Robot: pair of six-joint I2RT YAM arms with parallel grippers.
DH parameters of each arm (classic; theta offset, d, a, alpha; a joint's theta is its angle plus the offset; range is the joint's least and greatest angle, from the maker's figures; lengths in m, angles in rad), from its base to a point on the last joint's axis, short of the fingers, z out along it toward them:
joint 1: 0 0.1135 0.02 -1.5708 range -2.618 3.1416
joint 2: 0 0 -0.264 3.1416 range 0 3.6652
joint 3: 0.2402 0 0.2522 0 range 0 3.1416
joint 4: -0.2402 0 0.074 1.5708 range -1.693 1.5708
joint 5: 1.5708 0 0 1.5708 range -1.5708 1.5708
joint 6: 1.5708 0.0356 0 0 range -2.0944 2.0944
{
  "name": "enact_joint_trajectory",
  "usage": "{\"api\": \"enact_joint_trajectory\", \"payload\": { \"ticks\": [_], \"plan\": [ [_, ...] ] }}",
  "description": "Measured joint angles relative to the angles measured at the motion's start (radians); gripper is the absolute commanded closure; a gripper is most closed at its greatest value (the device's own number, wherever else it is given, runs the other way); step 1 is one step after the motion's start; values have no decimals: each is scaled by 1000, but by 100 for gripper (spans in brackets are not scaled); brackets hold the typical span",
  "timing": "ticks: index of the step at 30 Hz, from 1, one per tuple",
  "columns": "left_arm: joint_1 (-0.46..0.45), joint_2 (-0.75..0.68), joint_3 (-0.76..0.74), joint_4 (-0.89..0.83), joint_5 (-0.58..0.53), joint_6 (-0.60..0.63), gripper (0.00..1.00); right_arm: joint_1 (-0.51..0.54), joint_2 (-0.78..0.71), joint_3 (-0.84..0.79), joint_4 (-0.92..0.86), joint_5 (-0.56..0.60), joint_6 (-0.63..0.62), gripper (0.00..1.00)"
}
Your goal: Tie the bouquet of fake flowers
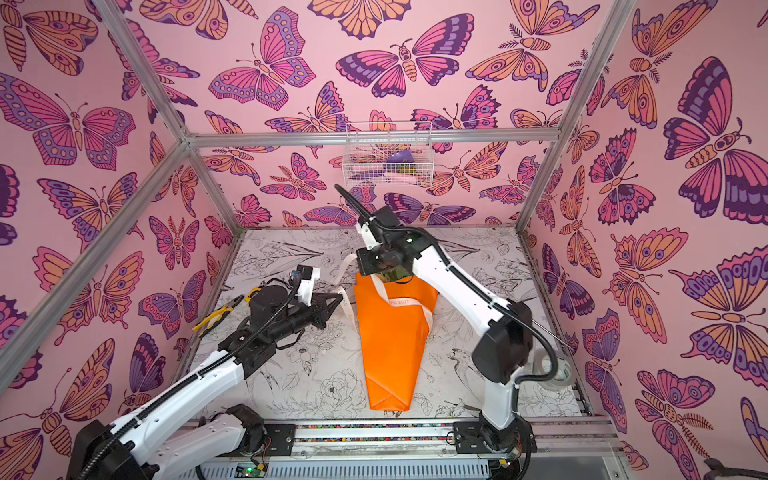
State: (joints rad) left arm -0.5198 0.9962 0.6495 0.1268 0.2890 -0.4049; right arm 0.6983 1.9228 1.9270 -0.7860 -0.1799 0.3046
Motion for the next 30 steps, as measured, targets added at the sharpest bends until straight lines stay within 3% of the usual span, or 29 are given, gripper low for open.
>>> {"api": "enact_joint_trajectory", "payload": {
  "ticks": [6, 14, 21, 30],
  "plan": [
    [-4, -17, -11, 11, -24, 0, 100, 15, 137, 3, 24, -156, 42, 100],
    [-4, -20, -16, 33, -25, 0, 100, 29, 164, -66, 131, -391, 114, 98],
    [-4, -16, -17, 36, -31, -4, 100, 54, 189, -158, 170, -523, 143, 77],
    [-4, 5, -24, 27, -91, -16, 100, 50, 200, -177, 174, -565, 151, 50]
  ]
}}
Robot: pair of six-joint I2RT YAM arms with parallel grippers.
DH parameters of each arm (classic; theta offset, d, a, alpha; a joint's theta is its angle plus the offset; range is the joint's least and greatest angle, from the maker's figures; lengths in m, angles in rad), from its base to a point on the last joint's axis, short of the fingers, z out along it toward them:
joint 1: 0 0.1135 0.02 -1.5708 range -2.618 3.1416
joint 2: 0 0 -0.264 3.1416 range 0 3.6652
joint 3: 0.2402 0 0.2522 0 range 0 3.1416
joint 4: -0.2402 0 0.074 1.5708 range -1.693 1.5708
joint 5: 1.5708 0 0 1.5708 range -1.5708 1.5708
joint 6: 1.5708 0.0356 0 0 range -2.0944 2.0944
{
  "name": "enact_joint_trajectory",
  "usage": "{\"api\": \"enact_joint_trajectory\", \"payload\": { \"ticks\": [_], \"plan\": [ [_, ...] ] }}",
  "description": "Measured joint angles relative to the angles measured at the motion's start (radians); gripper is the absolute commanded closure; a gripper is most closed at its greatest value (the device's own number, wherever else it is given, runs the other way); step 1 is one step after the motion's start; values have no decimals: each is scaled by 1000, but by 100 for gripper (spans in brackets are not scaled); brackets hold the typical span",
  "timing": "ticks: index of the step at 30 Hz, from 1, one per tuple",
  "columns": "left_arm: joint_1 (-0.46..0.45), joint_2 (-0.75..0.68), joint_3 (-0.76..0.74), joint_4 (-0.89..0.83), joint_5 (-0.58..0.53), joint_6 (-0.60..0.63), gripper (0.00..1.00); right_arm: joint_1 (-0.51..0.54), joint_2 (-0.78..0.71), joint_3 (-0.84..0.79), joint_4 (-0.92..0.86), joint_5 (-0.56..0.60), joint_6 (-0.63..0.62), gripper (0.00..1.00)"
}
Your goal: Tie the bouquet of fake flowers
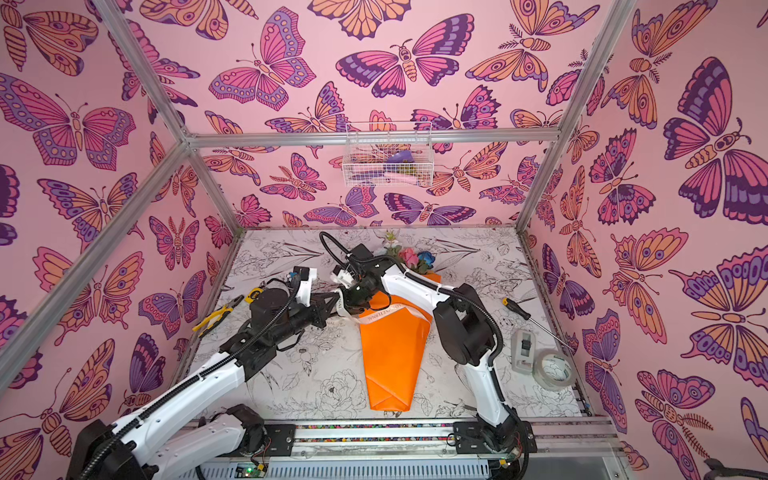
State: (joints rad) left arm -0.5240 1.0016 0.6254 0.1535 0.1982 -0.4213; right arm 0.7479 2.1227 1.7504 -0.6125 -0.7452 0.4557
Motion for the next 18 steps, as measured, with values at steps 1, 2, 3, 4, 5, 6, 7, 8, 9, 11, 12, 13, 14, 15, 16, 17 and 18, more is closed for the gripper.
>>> {"api": "enact_joint_trajectory", "payload": {
  "ticks": [1, 2, 3, 4, 5, 6, 7, 8, 9, 11, 12, 13, 14, 15, 16, 17, 18],
  "plan": [
    [0, 2, 0, 0, -11, -2, 100, -2, 0, 0, 0, 1, 0, 48],
    [0, 3, 0, -1, -18, -3, 100, -4, 0, 0, 0, 3, 0, 48],
    [0, 5, 0, -2, -26, -4, 100, -7, 0, 0, 0, 7, 0, 47],
    [0, 7, 0, -2, -35, -6, 100, -11, 0, 0, -1, 18, 0, 46],
    [0, 10, 0, -2, -42, -6, 100, -14, 0, 0, -2, 27, -2, 45],
    [0, 15, 0, -3, -48, -7, 100, -21, -2, 0, -4, 40, -4, 43],
    [0, 21, 0, -3, -54, -7, 100, -27, -3, 0, -6, 53, -7, 43],
    [0, 27, 0, -3, -60, -7, 100, -34, -4, 0, -8, 66, -8, 42],
    [0, 36, 0, -4, -64, -7, 100, -40, -6, 0, -10, 80, -9, 42],
    [0, 56, 0, -4, -69, -7, 100, -51, -12, 1, -16, 110, -11, 42],
    [0, 68, 1, -4, -72, -7, 100, -56, -16, 1, -20, 129, -11, 42],
    [0, 83, 5, -8, -72, -6, 100, -62, -23, 1, -27, 156, -13, 42],
    [0, 98, 11, -12, -72, -6, 100, -66, -28, 1, -32, 178, -14, 42],
    [0, 117, 23, -19, -74, -6, 100, -70, -37, 0, -40, 211, -15, 43],
    [0, 135, 37, -27, -76, -5, 100, -74, -54, -8, -41, 253, -16, 43],
    [0, 147, 48, -34, -79, -5, 100, -77, -72, -21, -41, 286, -16, 43],
    [0, 162, 66, -43, -83, -5, 100, -79, -104, -46, -39, 333, -17, 44]
  ]
}}
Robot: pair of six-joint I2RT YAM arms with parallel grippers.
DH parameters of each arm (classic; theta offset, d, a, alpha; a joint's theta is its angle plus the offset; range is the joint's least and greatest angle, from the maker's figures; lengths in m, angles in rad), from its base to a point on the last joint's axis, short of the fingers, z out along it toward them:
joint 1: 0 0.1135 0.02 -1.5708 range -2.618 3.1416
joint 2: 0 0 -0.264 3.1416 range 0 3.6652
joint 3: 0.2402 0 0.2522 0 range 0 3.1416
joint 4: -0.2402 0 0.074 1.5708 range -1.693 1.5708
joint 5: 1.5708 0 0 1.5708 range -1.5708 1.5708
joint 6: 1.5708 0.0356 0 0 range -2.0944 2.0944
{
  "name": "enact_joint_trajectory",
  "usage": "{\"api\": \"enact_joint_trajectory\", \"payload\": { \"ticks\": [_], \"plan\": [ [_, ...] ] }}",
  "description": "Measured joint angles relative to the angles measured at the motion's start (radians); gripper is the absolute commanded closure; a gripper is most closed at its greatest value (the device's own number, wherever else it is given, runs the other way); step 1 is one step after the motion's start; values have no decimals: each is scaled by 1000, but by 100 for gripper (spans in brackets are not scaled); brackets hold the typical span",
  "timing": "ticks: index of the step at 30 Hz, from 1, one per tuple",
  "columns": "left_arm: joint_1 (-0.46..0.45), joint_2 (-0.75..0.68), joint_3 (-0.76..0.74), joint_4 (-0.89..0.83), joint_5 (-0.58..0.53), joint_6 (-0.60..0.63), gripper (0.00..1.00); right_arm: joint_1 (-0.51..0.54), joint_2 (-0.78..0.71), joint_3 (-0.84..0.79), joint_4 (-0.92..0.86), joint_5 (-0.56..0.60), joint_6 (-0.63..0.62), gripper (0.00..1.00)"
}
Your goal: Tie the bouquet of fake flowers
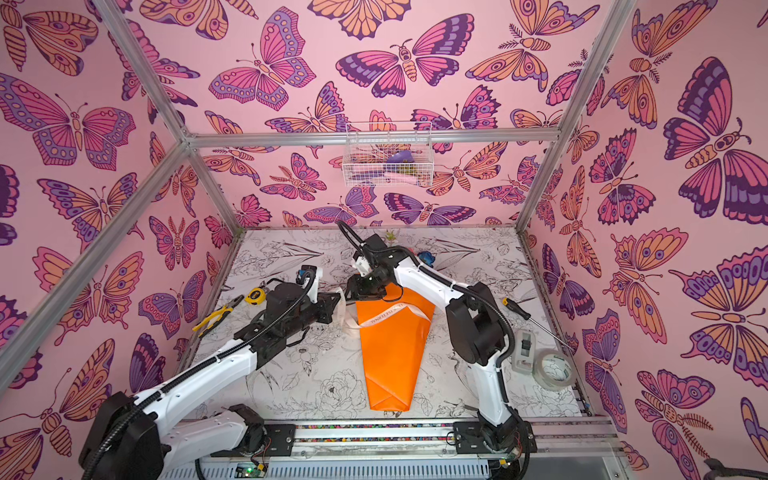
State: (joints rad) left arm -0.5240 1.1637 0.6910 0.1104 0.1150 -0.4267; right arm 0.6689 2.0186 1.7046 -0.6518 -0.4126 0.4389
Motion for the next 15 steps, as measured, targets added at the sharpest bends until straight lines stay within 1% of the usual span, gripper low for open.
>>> {"api": "enact_joint_trajectory", "payload": {
  "ticks": [6, 9, 12, 15],
  "plan": [
    [0, 57, 85, -34, -3, -2, 100, -6, -278, -249, 69, 259, -1, 49],
    [3, 77, 123, -48, 8, -6, 100, 10, -396, -367, 124, 383, -3, 51],
    [7, 95, 161, -62, 33, -18, 100, 80, -493, -476, 168, 525, -22, 55],
    [8, 132, 206, -69, 64, -31, 100, 196, -564, -554, 219, 672, -61, 59]
  ]
}}
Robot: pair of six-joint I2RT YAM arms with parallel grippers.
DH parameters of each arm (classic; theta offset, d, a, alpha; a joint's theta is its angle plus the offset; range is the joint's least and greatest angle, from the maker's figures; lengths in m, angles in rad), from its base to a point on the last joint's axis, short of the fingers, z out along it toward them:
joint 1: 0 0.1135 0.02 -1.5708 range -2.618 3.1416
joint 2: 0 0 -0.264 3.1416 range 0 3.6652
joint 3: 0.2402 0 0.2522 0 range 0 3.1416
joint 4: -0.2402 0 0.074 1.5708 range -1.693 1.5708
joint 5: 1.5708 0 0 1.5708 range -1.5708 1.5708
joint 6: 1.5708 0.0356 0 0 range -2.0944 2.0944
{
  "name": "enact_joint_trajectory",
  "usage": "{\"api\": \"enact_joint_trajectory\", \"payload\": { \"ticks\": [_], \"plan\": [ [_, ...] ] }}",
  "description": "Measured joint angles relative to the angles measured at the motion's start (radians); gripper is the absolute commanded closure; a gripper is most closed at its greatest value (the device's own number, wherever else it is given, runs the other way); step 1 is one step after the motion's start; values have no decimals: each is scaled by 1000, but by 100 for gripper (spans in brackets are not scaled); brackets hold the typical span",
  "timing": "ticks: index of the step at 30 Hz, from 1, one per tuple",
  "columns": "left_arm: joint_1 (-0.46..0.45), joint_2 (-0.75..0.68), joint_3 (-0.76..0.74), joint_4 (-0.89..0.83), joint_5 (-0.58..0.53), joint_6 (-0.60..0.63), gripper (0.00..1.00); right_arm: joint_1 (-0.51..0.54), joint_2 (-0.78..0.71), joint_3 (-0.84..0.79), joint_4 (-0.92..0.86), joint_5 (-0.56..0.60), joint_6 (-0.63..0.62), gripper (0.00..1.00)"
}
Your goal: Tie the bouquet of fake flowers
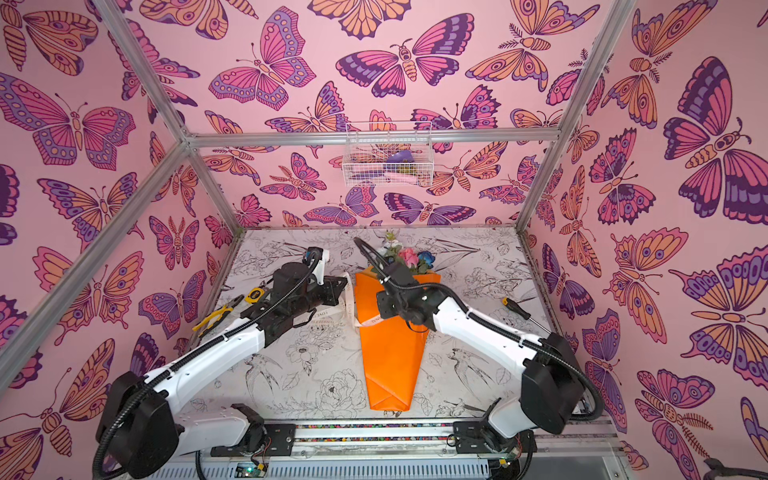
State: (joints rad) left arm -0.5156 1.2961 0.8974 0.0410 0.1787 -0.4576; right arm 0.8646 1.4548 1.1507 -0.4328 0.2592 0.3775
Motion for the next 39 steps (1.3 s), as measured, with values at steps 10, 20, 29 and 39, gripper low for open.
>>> {"api": "enact_joint_trajectory", "payload": {
  "ticks": [10, 20, 29, 39],
  "plan": [
    [15, 156, 121, -79, 89, -27, 100, 327, -62, -103, 159, 346, -208, 65],
    [95, 251, 193, -128, 242, -64, 100, 477, 272, 82, 142, 510, -449, 64],
    [97, 251, 202, -141, 300, -64, 100, 453, 571, 354, 27, 528, -615, 56],
    [97, 228, 202, -146, 330, -64, 100, 347, 791, 662, -235, 506, -663, 51]
  ]
}}
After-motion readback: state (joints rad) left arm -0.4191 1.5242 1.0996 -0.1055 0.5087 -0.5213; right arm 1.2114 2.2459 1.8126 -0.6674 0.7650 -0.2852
